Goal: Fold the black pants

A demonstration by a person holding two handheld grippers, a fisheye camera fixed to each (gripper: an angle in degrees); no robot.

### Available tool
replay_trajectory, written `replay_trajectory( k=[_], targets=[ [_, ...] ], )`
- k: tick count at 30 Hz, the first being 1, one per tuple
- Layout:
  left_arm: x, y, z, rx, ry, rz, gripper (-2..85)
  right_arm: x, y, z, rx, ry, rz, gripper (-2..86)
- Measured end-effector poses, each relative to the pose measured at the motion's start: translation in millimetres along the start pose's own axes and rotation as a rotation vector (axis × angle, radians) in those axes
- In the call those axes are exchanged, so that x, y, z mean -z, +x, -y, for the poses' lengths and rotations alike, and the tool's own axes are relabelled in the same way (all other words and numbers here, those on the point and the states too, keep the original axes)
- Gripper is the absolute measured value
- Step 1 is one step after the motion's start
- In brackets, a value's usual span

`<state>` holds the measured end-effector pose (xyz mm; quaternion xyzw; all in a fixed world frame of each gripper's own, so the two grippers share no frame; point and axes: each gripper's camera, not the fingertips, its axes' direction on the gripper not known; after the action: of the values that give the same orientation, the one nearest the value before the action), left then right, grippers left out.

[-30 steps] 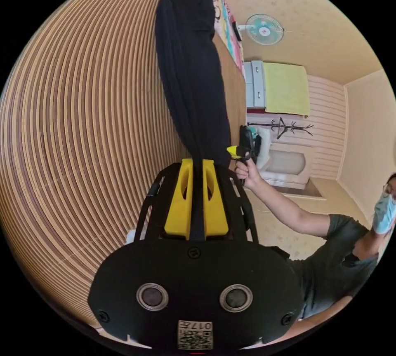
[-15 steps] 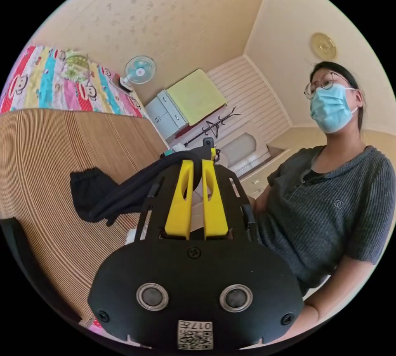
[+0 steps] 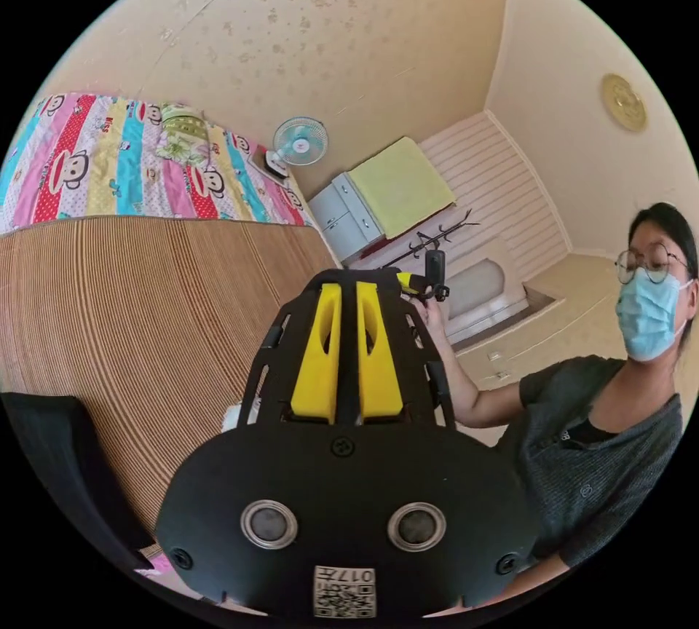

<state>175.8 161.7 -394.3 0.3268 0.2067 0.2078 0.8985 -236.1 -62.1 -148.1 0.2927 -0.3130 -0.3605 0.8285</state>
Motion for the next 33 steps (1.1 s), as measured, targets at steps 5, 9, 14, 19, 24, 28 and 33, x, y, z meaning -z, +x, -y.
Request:
replay_trajectory(
  k=[5,9,14,19,24,28,33],
  targets=[
    [-58,-74,-13,0.123,-0.12,0.132,4.1,-46,50,-38,-0.148,-0.106,-0.048,2.5],
    [-101,-110,-87,0.218,-0.256,0.133,4.1,-74,80,-130,-0.31,-0.193,-0.073,2.8],
    [-152,-168,-193,0.48,-0.436,0.165,4.5,-101,132,-241,-0.654,-0.285,-0.072,3.9],
    [-149,-230,-218,0.622,-0.322,0.131,8.9,-89,160,-252,-0.754,-0.19,-0.069,9.6],
    [-159,-292,-167,0.585,-0.246,0.137,14.9,-110,207,-183,-0.669,-0.205,-0.042,15.8],
    [-181,-353,-127,0.567,-0.198,0.091,18.9,-135,241,-144,-0.64,-0.209,0.044,21.0],
    [-198,-388,-117,0.545,-0.222,0.094,17.2,-185,262,-135,-0.672,-0.301,0.17,19.0]
  ],
)
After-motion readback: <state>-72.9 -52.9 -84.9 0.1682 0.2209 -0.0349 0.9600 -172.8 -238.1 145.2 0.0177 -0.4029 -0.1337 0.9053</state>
